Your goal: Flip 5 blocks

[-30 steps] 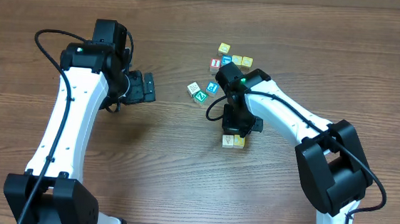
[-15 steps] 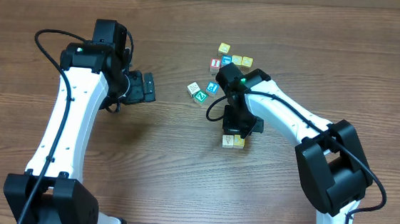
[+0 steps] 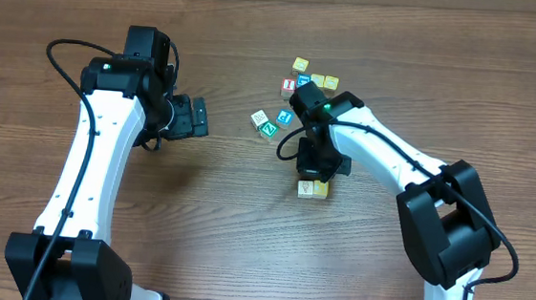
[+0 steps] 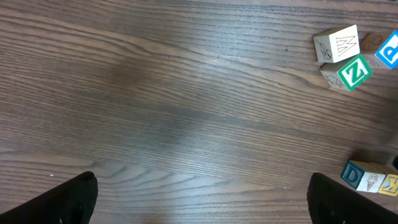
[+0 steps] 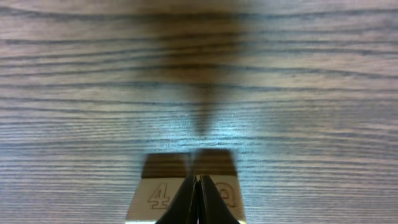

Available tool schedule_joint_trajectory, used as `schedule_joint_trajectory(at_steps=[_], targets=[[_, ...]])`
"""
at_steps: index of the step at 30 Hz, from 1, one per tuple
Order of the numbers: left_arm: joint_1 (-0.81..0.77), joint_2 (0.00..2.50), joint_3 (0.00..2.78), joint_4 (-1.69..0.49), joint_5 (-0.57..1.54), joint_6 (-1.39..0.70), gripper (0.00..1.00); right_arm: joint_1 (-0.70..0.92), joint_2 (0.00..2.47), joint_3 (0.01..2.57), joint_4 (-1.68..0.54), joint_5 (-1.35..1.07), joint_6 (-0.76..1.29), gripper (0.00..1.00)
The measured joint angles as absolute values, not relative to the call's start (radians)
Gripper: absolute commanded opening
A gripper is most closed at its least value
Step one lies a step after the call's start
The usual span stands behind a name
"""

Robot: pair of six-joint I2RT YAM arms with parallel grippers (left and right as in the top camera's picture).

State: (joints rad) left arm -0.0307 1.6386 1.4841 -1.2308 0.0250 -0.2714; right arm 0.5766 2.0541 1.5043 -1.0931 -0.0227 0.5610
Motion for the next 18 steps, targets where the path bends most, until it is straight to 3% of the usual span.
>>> schedule_joint_trajectory(at_steps=[9, 18], targets=[[-0.031, 1.639, 1.484, -1.231, 0.025, -0.271, 1.0, 0.463, 2.053, 1.568, -1.145, -0.11, 0.499, 0.04], [-0.031, 1.639, 1.484, -1.231, 0.025, -0.271, 1.0, 0.471, 2.053, 1.566, -1.163, -0.206, 0.451, 0.04]])
